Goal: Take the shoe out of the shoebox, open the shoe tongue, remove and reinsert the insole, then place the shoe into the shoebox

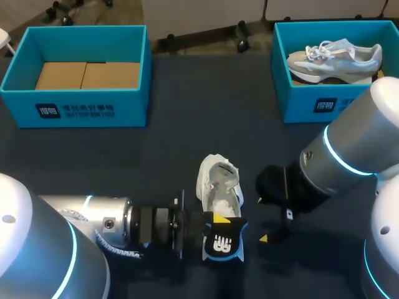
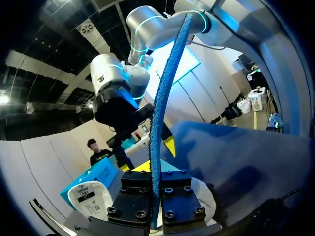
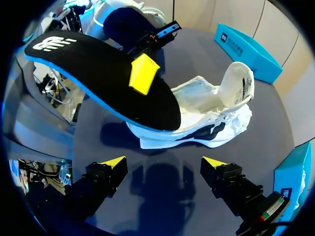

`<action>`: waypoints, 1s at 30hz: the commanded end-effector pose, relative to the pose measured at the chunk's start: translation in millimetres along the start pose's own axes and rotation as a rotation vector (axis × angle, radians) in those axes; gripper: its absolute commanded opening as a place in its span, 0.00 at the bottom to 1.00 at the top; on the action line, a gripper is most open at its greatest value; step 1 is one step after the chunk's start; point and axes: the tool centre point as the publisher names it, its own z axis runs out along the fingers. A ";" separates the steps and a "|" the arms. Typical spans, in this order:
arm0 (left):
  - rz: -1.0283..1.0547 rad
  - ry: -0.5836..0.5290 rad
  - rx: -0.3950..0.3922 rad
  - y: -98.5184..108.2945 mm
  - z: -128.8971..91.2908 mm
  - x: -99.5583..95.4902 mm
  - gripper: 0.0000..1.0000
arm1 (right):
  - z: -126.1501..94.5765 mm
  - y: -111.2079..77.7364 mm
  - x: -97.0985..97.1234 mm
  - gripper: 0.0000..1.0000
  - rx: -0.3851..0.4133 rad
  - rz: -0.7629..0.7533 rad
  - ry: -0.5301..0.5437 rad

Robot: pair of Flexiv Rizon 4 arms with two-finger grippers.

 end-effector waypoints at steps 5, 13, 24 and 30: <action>-0.007 0.001 -0.023 13.7 6.4 -1.8 0.00 | 2.1 0.0 1.1 1.00 -0.001 0.000 -0.003; 0.000 0.011 -0.057 26.6 9.7 -0.5 0.00 | 2.1 0.0 1.1 1.00 -0.001 0.000 -0.003; -0.020 0.019 -0.113 46.7 10.3 -6.9 0.00 | 2.1 0.0 1.1 1.00 -0.001 0.000 -0.003; -0.007 0.017 -0.149 55.2 8.4 -8.5 0.00 | 2.1 0.0 1.1 1.00 -0.001 0.000 -0.003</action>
